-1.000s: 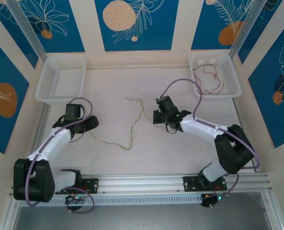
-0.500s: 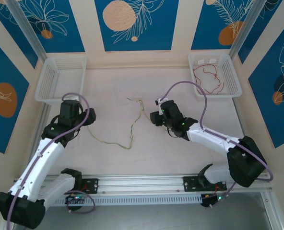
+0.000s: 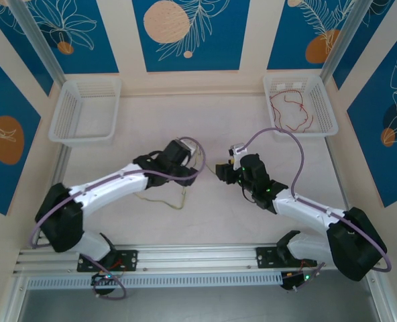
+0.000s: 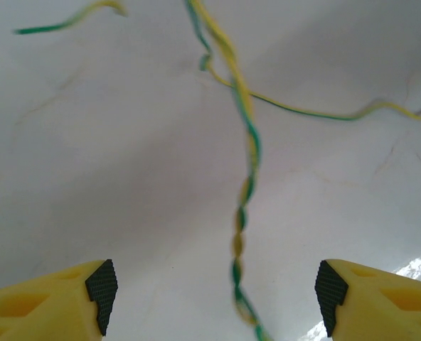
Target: Untangle the cables
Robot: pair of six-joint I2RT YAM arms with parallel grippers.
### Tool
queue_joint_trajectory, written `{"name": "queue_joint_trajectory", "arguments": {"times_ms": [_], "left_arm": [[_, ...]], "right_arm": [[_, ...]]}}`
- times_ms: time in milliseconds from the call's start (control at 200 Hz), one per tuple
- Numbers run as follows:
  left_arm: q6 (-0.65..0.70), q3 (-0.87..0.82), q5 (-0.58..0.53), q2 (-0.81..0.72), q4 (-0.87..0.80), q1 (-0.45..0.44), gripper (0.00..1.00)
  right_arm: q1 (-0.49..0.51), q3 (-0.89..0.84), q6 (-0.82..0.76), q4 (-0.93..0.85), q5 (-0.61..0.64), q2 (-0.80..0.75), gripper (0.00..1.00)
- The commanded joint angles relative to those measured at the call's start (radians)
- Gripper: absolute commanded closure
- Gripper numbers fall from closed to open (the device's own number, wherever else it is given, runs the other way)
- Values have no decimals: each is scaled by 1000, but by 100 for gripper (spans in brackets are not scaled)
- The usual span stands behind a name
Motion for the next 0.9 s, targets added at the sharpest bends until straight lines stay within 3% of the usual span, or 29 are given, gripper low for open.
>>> {"name": "queue_joint_trajectory", "arguments": {"times_ms": [0, 95, 225, 325, 545, 670, 780, 895], "left_arm": [[41, 57, -8, 64, 90, -10, 24], [37, 77, -56, 128, 95, -10, 35], [23, 47, -120, 107, 114, -6, 85], [45, 23, -125, 61, 127, 1, 100], [110, -23, -99, -75, 108, 24, 100], [140, -116, 111, -226, 209, 64, 100], [199, -168, 317, -328, 261, 81, 100], [241, -161, 460, -371, 224, 97, 100]], "right_arm": [[-12, 24, 23, 37, -13, 30, 47], [-13, 26, 45, 63, -39, 47, 47], [-11, 68, 56, 37, -60, 88, 46], [3, 105, 41, 9, -44, 125, 46], [0, 118, 49, 34, -65, 129, 46], [11, 106, 26, 59, -90, 103, 46], [38, 36, -31, 148, -125, -11, 45], [52, -22, -92, 192, -196, -170, 28]]}}
